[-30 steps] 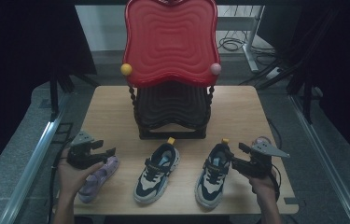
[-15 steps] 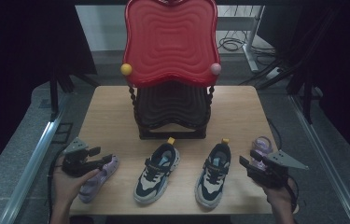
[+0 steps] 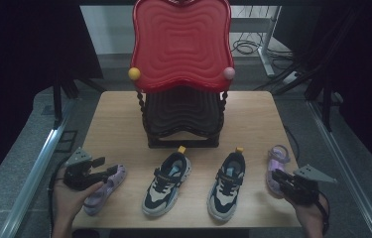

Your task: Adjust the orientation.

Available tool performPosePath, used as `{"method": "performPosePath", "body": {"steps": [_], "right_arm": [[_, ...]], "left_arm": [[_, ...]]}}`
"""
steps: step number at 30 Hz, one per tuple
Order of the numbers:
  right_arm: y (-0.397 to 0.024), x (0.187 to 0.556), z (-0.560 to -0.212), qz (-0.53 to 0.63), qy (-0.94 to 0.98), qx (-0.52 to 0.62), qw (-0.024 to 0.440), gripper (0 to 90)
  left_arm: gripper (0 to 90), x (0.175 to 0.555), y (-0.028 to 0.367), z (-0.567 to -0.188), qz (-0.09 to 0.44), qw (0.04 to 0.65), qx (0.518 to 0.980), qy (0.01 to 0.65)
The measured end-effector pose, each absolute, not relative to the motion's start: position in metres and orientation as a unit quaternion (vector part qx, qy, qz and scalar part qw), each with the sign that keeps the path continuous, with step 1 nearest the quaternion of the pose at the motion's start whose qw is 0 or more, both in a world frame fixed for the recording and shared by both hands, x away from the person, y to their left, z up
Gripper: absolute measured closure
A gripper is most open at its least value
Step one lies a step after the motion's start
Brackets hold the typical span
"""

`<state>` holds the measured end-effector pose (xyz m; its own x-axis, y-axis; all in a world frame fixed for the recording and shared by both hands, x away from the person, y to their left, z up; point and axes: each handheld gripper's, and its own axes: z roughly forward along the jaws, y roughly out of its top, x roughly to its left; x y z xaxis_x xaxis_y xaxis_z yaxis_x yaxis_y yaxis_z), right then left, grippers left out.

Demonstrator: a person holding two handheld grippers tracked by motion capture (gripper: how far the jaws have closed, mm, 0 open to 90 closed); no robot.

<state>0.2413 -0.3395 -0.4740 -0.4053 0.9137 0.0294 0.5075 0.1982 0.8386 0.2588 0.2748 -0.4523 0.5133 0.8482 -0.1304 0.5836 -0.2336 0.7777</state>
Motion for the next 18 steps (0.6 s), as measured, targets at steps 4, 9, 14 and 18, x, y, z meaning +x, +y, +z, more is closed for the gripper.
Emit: {"method": "performPosePath", "body": {"steps": [4, 9, 14, 18], "right_arm": [[-0.351, 0.237, -0.476, 0.399, 0.727, 0.5, 0.249, 86.5], [-0.363, 0.231, -0.479, 0.388, 0.72, 0.514, 0.259, 89.5], [-0.379, 0.227, -0.484, 0.371, 0.709, 0.537, 0.267, 89.8], [-0.391, 0.225, -0.493, 0.365, 0.701, 0.555, 0.26, 89.9]], "left_arm": [[38.5, 0.259, 0.274, -0.453, 0.161, 0.408, 0.77, 0.463], [38.4, 0.26, 0.274, -0.451, 0.161, 0.41, 0.77, 0.461], [38.4, 0.26, 0.275, -0.452, 0.158, 0.41, 0.772, 0.459], [38.7, 0.259, 0.275, -0.452, 0.158, 0.411, 0.772, 0.459]]}}
